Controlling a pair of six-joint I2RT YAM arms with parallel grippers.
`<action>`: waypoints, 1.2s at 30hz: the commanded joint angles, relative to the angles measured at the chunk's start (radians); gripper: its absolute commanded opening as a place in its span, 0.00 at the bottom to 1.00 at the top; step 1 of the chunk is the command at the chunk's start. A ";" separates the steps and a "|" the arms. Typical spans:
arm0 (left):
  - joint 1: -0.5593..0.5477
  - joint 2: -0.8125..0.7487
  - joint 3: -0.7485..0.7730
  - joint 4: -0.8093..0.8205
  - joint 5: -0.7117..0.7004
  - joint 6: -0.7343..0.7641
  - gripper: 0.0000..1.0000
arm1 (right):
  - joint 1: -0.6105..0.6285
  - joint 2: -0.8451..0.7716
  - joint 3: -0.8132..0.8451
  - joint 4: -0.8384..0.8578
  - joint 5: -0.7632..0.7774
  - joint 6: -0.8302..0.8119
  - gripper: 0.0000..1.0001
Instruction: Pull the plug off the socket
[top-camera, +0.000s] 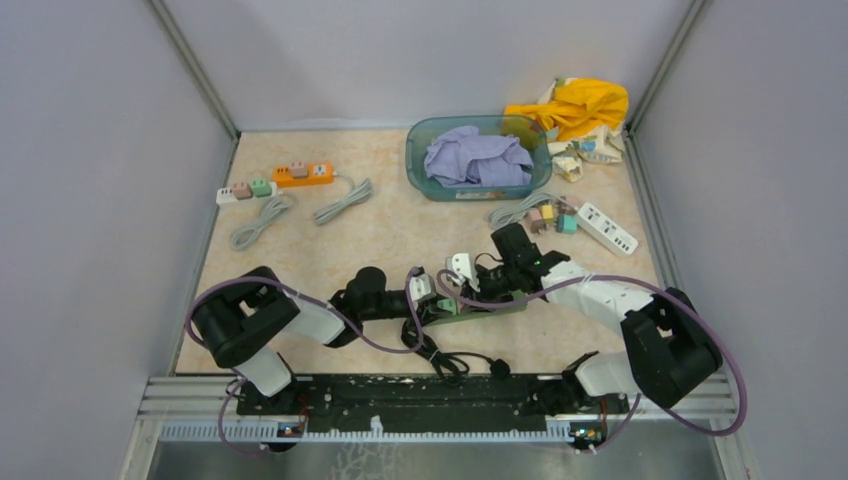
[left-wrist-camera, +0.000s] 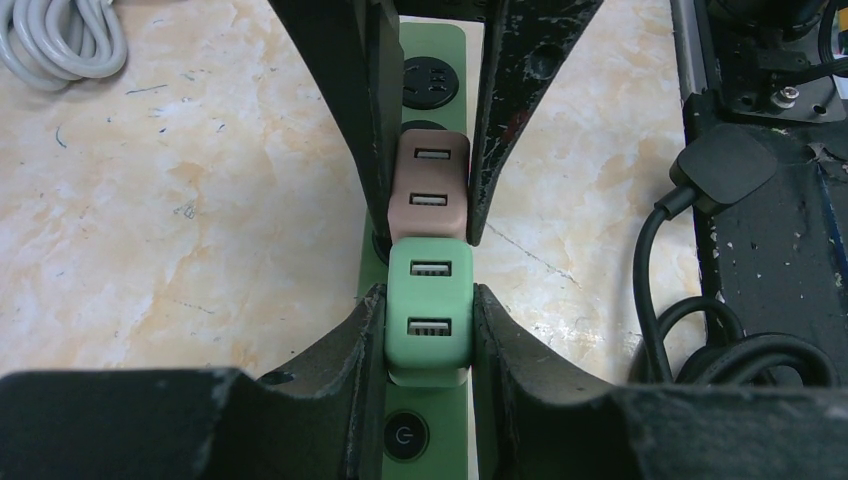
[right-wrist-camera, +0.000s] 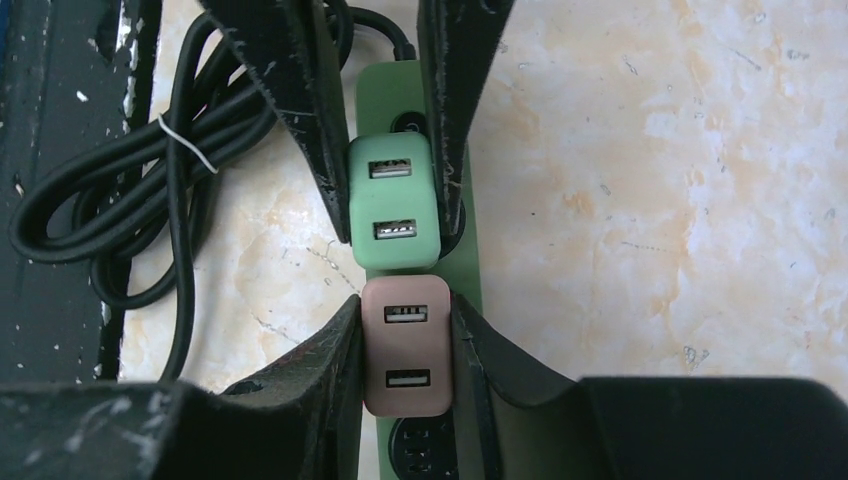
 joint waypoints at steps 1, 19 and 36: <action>0.001 0.044 -0.013 -0.107 -0.020 -0.002 0.01 | 0.026 -0.016 0.056 0.210 -0.041 0.172 0.00; 0.003 0.056 -0.009 -0.115 -0.018 0.005 0.01 | 0.014 -0.044 0.007 0.191 -0.122 0.066 0.00; 0.003 0.074 -0.002 -0.128 -0.008 0.006 0.01 | -0.050 -0.042 0.010 0.124 -0.109 -0.013 0.00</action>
